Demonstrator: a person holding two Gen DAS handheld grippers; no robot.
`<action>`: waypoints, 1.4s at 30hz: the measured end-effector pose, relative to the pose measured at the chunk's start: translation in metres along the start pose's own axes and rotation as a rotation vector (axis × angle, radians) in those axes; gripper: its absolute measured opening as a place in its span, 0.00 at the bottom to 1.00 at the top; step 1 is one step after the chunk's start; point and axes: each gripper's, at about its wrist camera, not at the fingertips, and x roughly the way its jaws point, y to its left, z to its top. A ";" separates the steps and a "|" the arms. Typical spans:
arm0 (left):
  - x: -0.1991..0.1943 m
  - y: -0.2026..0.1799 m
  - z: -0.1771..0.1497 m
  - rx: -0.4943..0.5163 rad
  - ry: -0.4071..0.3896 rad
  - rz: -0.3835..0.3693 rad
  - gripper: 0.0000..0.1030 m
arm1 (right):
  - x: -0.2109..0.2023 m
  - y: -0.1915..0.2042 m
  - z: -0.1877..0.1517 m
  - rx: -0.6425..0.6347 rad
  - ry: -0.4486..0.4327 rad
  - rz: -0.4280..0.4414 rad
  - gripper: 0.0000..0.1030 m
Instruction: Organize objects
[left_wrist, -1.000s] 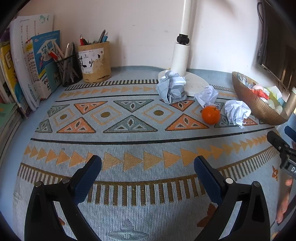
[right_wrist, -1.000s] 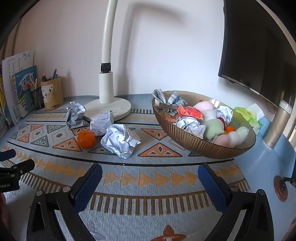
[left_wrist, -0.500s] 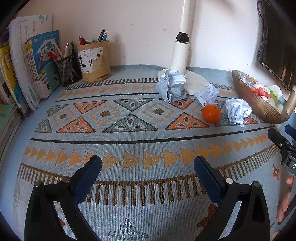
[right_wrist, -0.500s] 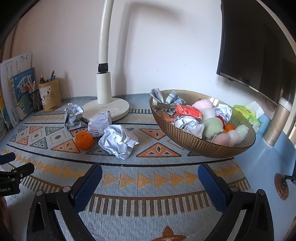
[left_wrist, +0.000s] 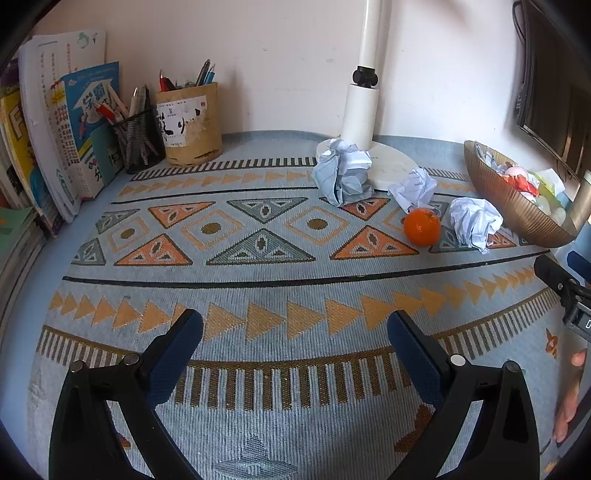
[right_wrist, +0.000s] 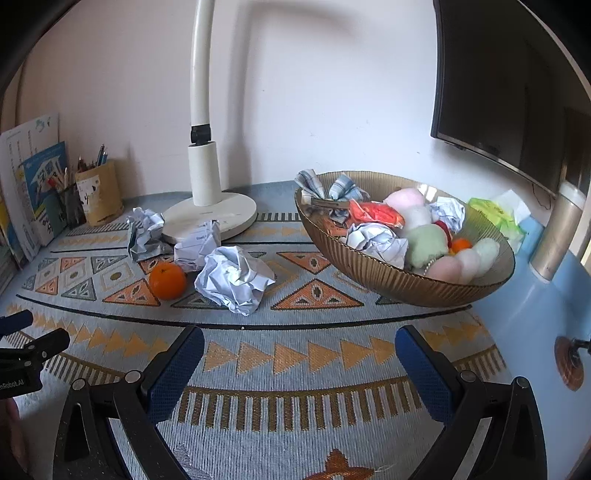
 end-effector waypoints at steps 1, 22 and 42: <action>0.000 0.000 0.000 0.001 0.000 -0.001 0.97 | 0.000 0.002 0.000 -0.008 -0.001 -0.003 1.00; 0.001 0.000 0.000 0.002 0.006 -0.001 0.97 | -0.002 0.006 -0.002 -0.033 -0.010 -0.012 1.00; -0.003 0.004 0.015 0.083 0.039 -0.098 0.97 | 0.009 0.003 -0.003 -0.036 0.065 0.122 1.00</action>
